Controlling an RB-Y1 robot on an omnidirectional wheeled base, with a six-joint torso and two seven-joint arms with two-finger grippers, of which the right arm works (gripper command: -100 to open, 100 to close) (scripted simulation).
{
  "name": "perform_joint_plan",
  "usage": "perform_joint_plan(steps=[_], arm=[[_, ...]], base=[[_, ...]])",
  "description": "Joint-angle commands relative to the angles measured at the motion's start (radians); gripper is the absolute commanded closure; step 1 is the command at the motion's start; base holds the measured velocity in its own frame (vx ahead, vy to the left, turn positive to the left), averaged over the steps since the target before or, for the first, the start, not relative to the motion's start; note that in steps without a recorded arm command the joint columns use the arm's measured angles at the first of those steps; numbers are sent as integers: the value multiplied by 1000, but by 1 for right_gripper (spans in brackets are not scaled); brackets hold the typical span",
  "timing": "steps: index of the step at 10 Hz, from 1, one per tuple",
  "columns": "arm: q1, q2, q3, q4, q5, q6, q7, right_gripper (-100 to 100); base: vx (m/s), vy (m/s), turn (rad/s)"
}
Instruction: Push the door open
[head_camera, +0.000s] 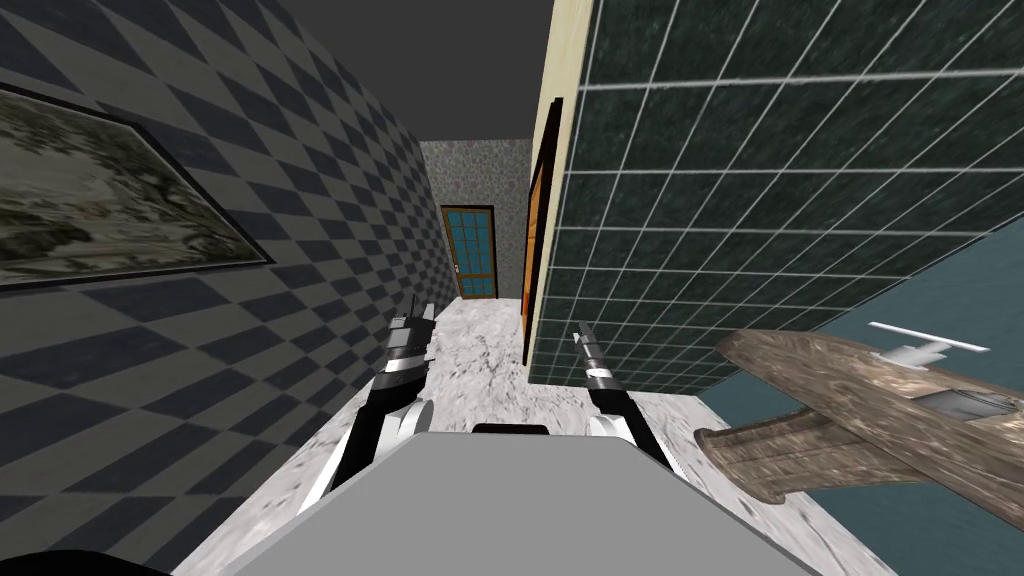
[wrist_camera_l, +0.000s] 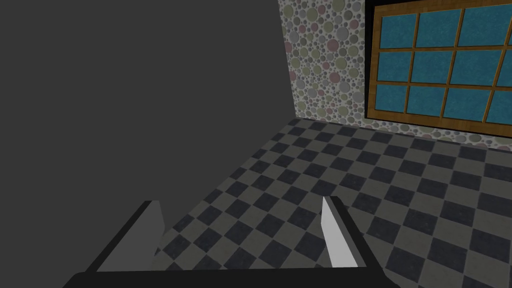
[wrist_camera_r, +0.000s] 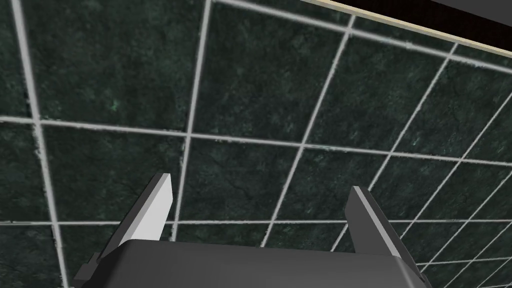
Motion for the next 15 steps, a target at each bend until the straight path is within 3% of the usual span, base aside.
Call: perform_joint_plan(steps=[1, 15], arm=[[11, -5, 16, 25, -20, 27, 31, -100], [33, -57, 88, 249, -196, 257, 240, -100]], base=[[109, 197, -39], [116, 143, -51]])
